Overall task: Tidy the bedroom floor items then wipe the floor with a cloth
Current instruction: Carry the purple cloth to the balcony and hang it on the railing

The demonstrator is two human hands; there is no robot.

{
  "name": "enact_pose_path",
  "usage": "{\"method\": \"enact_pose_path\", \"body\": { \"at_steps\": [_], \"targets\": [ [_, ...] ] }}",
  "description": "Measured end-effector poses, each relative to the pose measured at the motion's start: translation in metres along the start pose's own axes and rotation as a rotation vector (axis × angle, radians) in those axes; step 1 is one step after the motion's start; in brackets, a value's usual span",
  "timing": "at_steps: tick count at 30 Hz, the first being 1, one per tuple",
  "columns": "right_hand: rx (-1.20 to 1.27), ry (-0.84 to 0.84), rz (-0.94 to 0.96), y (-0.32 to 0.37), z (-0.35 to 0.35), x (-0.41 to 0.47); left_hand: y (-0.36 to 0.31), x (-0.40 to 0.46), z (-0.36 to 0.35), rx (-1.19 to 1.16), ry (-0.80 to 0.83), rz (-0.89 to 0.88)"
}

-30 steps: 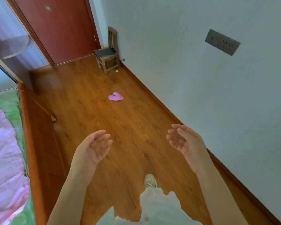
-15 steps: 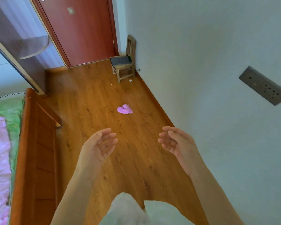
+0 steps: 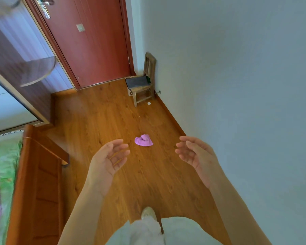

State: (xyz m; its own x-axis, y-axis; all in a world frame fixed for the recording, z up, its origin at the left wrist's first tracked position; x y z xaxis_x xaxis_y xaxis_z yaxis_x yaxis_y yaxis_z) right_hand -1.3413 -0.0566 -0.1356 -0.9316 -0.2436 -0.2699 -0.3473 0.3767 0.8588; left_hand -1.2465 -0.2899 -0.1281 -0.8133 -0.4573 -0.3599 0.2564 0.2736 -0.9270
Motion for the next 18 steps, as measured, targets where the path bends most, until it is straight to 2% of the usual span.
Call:
{"method": "enact_pose_path", "body": {
  "at_steps": [8,18],
  "targets": [
    [0.055,-0.050,-0.017,0.002,-0.034,0.097,-0.028,0.108,0.011,-0.006,0.001,0.035],
    [0.035,-0.024,-0.069,0.004,-0.070,0.227,-0.044,0.222,0.013,-0.017,-0.045,0.107]
  ]
}}
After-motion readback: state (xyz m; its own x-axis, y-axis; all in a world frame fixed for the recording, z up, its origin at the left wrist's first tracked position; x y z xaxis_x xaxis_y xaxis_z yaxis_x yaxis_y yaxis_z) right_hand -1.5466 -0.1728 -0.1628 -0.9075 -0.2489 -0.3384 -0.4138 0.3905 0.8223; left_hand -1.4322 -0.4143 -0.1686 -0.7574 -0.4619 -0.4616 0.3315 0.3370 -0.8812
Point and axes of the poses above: each hand's wrist, its own x-axis towards the middle knuckle, its own z-axis out of the back of the hand, y = z × x, the point moved 7 cm from there along x, towards the middle knuckle, and after that the axes turned 13 degrees about x, right-handed, at the moved point
